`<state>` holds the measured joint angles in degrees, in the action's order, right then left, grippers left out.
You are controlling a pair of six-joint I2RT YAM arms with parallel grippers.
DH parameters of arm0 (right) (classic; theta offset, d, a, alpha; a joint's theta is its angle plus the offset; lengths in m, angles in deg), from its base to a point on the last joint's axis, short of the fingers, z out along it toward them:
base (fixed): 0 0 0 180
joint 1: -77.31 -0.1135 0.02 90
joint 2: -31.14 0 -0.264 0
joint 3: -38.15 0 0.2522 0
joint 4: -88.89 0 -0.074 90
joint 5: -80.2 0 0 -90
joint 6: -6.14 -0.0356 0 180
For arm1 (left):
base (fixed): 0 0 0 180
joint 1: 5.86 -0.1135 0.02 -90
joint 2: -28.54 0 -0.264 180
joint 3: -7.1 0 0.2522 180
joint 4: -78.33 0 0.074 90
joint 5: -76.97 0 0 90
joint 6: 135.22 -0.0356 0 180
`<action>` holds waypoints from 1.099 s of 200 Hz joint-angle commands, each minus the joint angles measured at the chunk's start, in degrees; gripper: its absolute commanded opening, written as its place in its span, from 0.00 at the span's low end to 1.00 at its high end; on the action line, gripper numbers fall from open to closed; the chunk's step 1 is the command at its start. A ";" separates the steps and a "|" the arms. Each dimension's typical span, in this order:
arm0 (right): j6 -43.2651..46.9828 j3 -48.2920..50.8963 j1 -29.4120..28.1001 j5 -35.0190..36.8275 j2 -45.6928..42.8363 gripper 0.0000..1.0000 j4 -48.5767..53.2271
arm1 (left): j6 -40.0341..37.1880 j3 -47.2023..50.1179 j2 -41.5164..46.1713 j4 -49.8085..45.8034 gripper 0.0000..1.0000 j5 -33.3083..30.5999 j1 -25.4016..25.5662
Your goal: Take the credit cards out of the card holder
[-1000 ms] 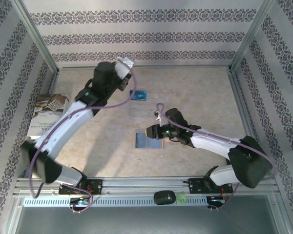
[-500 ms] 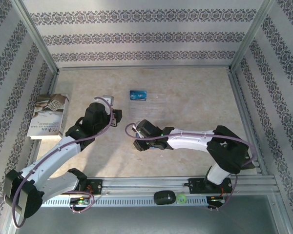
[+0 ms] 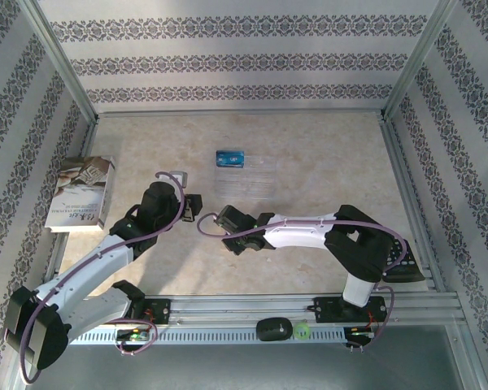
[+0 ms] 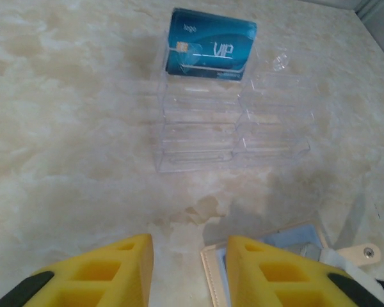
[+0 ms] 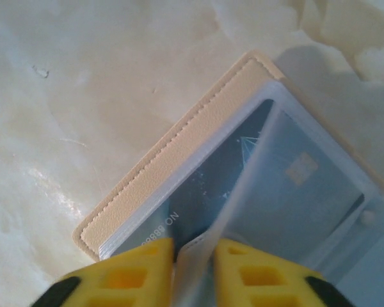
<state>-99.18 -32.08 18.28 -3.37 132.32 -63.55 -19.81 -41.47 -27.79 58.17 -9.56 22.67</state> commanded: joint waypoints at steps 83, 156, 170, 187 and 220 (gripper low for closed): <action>-1.92 13.80 6.18 -10.37 -10.41 0.00 -20.09 | 10.40 13.41 -13.93 28.60 0.24 13.09 7.14; -4.87 18.21 8.39 -15.62 -11.78 0.00 -25.25 | 10.76 11.13 -27.43 39.54 0.07 16.87 10.92; -5.45 18.96 8.64 -15.80 -12.18 0.00 -25.83 | 10.82 10.75 -28.77 39.50 0.05 16.92 11.19; -5.86 19.54 8.69 -15.70 -12.58 0.00 -26.17 | 10.38 9.64 -30.05 36.89 0.00 17.03 11.20; -7.24 20.75 8.75 -15.12 -13.47 0.00 -26.31 | 10.64 8.28 -31.47 29.28 0.00 15.44 11.19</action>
<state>-104.57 -12.56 26.59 -18.16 120.59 -88.29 -9.15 -31.72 -58.50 92.80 6.39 33.16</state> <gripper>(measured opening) 0.050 0.064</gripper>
